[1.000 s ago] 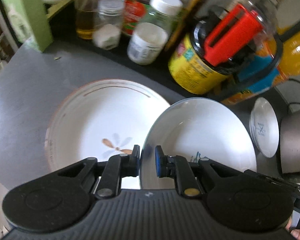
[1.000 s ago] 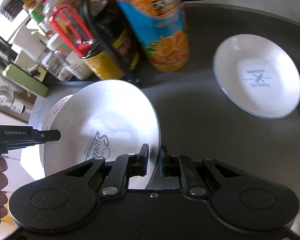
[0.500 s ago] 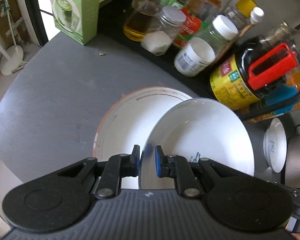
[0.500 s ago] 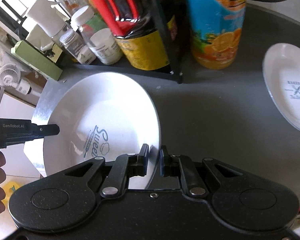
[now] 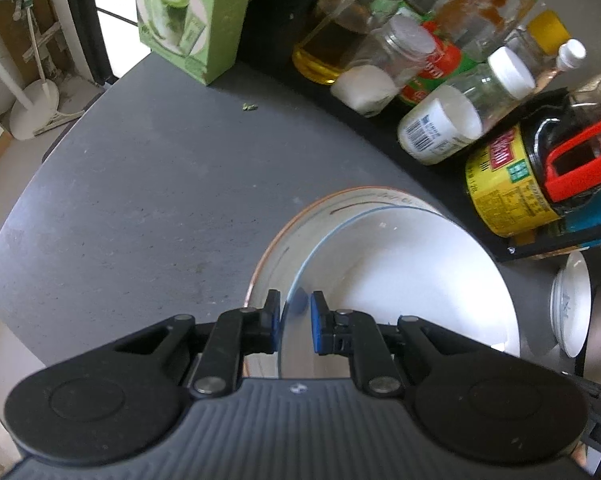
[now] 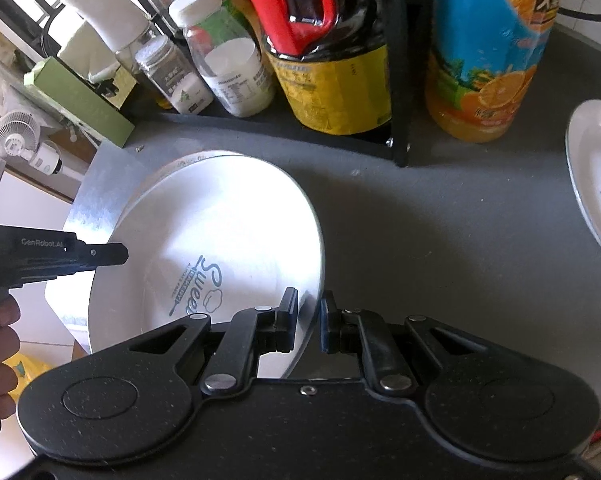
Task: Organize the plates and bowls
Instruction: 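Carry the 'Sweet' plate over the flower-pattern plate with both grippers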
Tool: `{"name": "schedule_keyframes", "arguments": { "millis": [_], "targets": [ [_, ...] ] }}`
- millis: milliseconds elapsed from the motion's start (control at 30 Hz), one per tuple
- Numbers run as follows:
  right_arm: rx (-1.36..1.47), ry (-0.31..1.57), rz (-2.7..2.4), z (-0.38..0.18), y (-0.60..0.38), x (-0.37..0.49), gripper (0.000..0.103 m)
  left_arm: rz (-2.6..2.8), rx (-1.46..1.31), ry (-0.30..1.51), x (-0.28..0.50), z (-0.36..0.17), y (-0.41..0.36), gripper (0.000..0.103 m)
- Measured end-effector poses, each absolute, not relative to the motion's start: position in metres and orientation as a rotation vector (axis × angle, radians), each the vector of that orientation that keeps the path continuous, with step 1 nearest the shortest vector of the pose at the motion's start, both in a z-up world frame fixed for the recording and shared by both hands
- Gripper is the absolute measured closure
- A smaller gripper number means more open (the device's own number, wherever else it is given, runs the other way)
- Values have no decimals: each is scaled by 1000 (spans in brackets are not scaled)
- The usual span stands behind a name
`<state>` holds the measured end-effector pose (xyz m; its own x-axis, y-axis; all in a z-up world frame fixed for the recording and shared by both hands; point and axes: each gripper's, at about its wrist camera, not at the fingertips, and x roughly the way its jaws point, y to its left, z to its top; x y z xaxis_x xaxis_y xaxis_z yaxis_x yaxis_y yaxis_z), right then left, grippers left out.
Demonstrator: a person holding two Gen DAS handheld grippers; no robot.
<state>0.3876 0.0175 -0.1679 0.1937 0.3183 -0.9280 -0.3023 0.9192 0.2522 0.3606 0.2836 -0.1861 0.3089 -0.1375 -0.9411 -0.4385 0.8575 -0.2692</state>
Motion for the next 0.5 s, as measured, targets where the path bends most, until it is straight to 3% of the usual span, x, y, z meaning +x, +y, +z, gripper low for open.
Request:
{"name": "schedule_keyframes", "arguments": {
  "millis": [500],
  "targets": [
    [28,1294,409,-172,19,389,93,199,-483,1277,368,-193,279,89]
  ]
}}
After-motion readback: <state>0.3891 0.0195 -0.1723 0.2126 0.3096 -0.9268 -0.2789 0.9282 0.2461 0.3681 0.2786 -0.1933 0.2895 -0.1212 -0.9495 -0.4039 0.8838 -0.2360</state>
